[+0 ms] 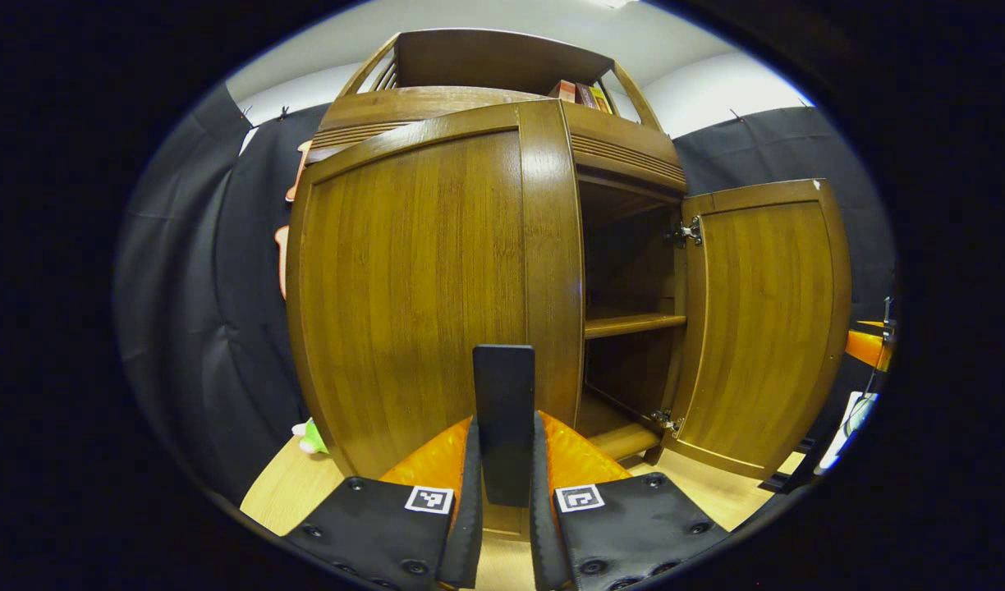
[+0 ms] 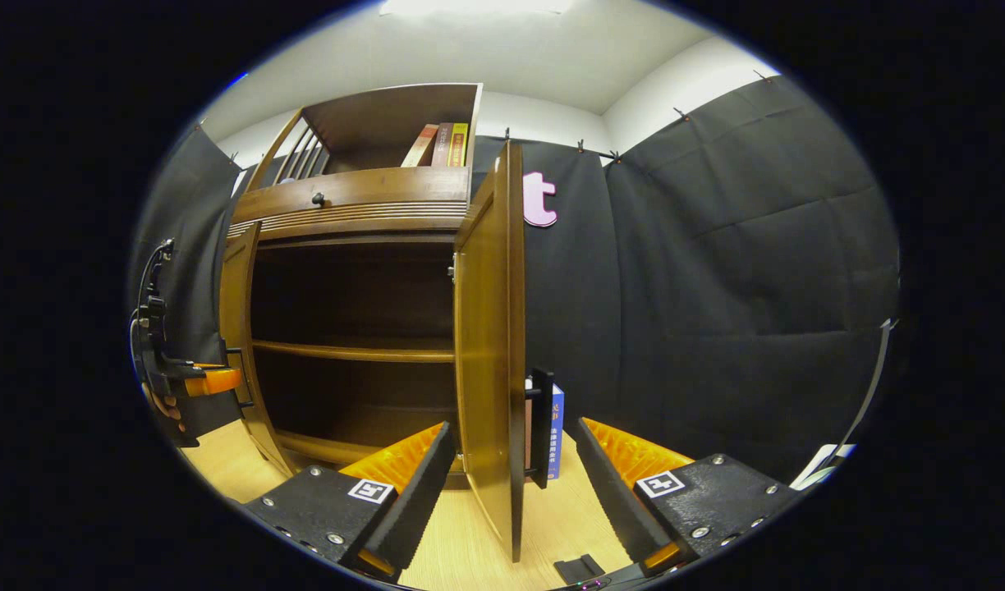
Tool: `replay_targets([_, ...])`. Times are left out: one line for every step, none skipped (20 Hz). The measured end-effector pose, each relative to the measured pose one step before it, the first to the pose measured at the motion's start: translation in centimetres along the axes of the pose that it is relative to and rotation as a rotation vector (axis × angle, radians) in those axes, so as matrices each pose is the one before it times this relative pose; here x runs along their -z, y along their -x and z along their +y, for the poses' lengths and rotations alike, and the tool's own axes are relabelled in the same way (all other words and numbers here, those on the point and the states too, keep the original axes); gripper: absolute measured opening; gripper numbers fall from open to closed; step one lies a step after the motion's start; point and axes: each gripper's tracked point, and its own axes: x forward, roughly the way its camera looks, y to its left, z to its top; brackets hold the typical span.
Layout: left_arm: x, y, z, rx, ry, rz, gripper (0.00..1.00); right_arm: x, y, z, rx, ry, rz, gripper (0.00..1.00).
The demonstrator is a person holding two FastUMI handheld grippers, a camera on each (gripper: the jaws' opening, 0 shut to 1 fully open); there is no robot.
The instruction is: Open the right door of the double-door shoe cabinet with the right hand, and open the left door with the left hand.
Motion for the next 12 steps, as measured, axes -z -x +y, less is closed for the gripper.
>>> replay_targets([0.023, -0.016, -0.023, 0.00033, -0.00119, -0.00134, 0.31, -0.222, -0.142, 0.349, -0.00499, 0.00163, -0.00072, 0.92])
replay_targets([-0.005, 0.022, 0.019, 0.00144, 0.00063, -0.00039, 0.31, -0.222, -0.094, 0.462, -0.00616, -0.00061, -0.00172, 0.92])
replay_targets([-0.02, 0.024, 0.011, 0.00199, 0.00132, -0.00048, 0.31, -0.078, -0.035, 0.363, -0.00718, -0.00147, -0.00155, 0.92])
replay_targets([-0.007, 0.0, -0.076, 0.00261, 0.00037, -0.0003, 0.33, -0.071, -0.01, 0.455, -0.00732, -0.00092, -0.00124, 0.92])
replay_targets([0.007, 0.03, 0.02, 0.00195, 0.00345, -0.00241, 0.31, 0.003, -0.016, 0.505, -0.00781, 0.00154, 0.00001, 0.92])
replay_targets([-0.011, 0.014, -0.086, 0.002, 0.00358, -0.00406, 0.31, -0.054, 0.062, 0.519, -0.00528, 0.00338, -0.00125, 0.92])
replay_targets([-0.063, -0.01, -0.01, 0.00171, 0.00222, -0.00287, 0.31, 0.018, 0.072, 0.348, -0.00612, 0.00484, -0.00084, 0.92])
replay_targets([-0.023, 0.05, -0.008, 0.00033, 0.00158, -0.00266, 0.3, -0.15, -0.024, 0.436, -0.0059, 0.00434, -0.00118, 0.92])
replay_targets([-0.042, -0.059, -0.018, 0.00003, -0.00046, -0.00139, 0.31, -0.112, -0.075, 0.516, -0.00732, 0.00341, -0.00152, 0.92])
replay_targets([0.004, 0.049, 0.034, -0.00094, -0.00063, -0.00081, 0.31, -0.083, 0.028, 0.396, -0.00506, 0.00141, -0.00198, 0.92])
replay_targets([-0.01, -0.009, 0.042, 0.0003, -0.00211, -0.00076, 0.3, -0.123, -0.084, 0.379, -0.00494, -0.0003, -0.00197, 0.92])
replay_targets([-0.062, -0.012, 0.003, 0.00091, -0.00317, 0.0, 0.3, -0.131, -0.051, 0.411, -0.00577, -0.00074, -0.0019, 0.92])
